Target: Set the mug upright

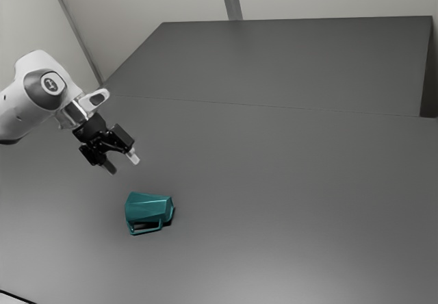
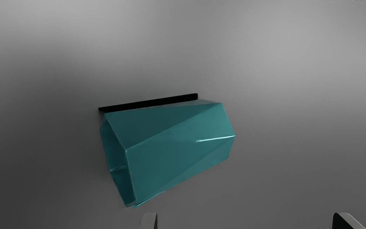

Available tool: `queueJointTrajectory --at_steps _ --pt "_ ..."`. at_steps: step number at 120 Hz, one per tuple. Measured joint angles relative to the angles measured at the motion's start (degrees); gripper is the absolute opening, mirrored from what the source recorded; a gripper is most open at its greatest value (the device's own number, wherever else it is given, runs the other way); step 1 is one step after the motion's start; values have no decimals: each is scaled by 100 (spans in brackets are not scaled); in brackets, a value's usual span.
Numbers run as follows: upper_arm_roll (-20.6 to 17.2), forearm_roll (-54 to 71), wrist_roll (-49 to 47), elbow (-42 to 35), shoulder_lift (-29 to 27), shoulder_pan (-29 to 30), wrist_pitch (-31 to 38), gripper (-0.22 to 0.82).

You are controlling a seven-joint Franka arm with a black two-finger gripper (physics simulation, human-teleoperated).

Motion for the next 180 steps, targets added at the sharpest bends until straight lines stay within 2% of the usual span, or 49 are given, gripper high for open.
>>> queueJointTrajectory --at_steps 20,42,87,98,121,135,145,161,180 --pt "10 -523 776 -329 110 463 55 60" --pt "4 -991 1511 -453 545 942 68 60" --pt "5 -1968 2471 -790 945 1590 99 60" --pt "-14 -2179 2633 -803 1055 1531 69 60" --pt "-58 -2492 2923 -914 1088 870 2 60" --pt "-59 -2579 3064 -942 1121 881 -8 60" --pt "-58 -2617 3150 -952 1131 1005 -18 51" --pt "-58 -2717 3291 -986 1175 1047 -30 27" --pt "-63 -2774 3443 -991 1239 1007 -39 5"
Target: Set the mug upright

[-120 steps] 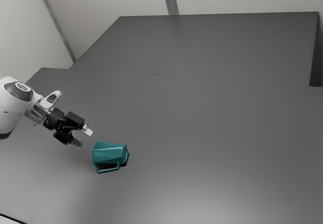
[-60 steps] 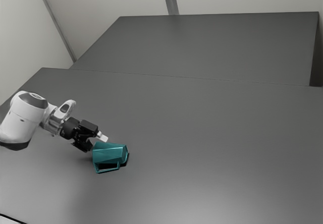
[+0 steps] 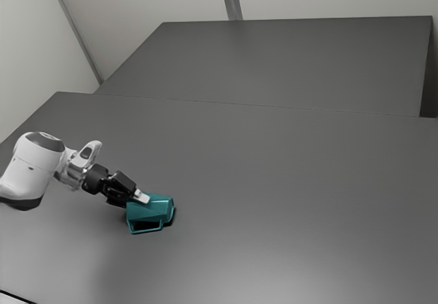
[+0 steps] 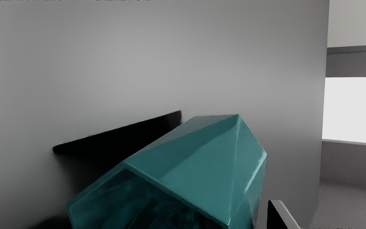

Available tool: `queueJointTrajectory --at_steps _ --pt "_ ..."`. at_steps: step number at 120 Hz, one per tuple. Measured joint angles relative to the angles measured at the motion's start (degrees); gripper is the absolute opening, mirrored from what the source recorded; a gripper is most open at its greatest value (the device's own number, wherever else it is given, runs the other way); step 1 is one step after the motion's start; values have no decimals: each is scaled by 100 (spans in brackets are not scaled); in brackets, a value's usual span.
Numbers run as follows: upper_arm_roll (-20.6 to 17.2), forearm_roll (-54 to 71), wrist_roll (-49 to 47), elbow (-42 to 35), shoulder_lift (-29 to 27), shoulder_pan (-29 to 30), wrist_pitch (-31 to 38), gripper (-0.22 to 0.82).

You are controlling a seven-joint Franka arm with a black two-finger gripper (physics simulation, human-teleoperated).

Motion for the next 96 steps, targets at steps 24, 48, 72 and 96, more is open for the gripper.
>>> queueJointTrajectory --at_steps 24,48,72,96 --pt "-12 -92 233 1 -60 11 -82 -9" --pt "-105 -162 418 8 -139 4 -125 -15" --pt "-293 -119 512 48 -446 37 -62 -17" --pt "-946 545 363 365 -737 305 441 -18"
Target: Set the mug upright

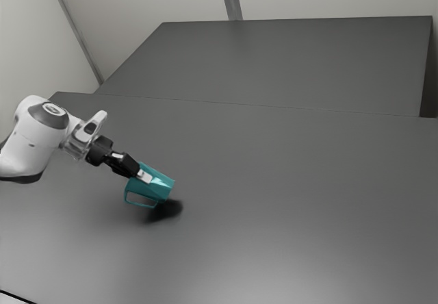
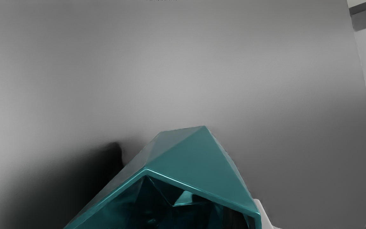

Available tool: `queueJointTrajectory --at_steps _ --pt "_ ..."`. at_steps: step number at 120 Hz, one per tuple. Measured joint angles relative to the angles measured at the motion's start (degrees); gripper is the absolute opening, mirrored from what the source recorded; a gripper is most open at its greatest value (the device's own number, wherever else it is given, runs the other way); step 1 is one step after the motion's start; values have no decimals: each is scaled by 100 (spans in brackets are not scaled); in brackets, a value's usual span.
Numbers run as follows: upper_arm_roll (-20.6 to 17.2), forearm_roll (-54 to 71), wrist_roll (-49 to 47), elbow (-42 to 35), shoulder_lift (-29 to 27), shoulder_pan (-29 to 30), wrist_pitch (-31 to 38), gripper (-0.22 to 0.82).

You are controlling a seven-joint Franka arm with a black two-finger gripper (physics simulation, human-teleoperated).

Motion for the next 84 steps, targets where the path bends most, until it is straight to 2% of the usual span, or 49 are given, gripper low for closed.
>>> queueJointTrajectory --at_steps 34,57,84 --pt "-1117 2496 -835 413 -70 -415 1414 -18" --pt "-1538 3585 -1690 416 -76 -302 1879 -18" --pt "-1732 4476 -2657 171 -137 -328 2146 -18"
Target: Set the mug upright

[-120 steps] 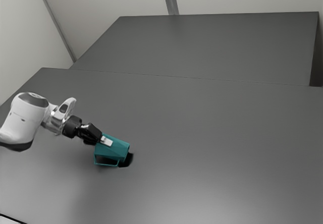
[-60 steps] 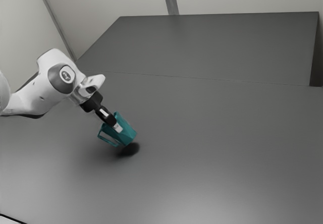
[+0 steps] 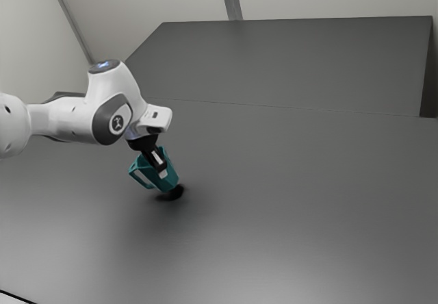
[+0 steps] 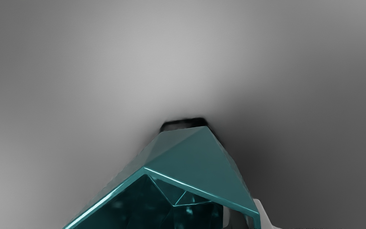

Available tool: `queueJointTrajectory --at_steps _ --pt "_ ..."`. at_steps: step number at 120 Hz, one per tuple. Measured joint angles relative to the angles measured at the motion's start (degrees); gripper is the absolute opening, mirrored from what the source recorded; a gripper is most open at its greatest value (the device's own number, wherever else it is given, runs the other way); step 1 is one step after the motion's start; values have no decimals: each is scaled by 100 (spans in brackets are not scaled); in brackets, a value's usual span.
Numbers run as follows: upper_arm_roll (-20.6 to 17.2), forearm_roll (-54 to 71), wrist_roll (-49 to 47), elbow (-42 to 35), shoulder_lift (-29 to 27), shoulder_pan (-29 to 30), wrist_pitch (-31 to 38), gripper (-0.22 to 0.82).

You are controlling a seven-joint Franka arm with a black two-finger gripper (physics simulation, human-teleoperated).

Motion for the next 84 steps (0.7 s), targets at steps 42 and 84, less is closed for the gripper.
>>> queueJointTrajectory --at_steps 42,84 --pt "-91 257 -1011 -269 -82 18 158 -18" --pt "-98 385 -1609 -291 169 36 188 -18"
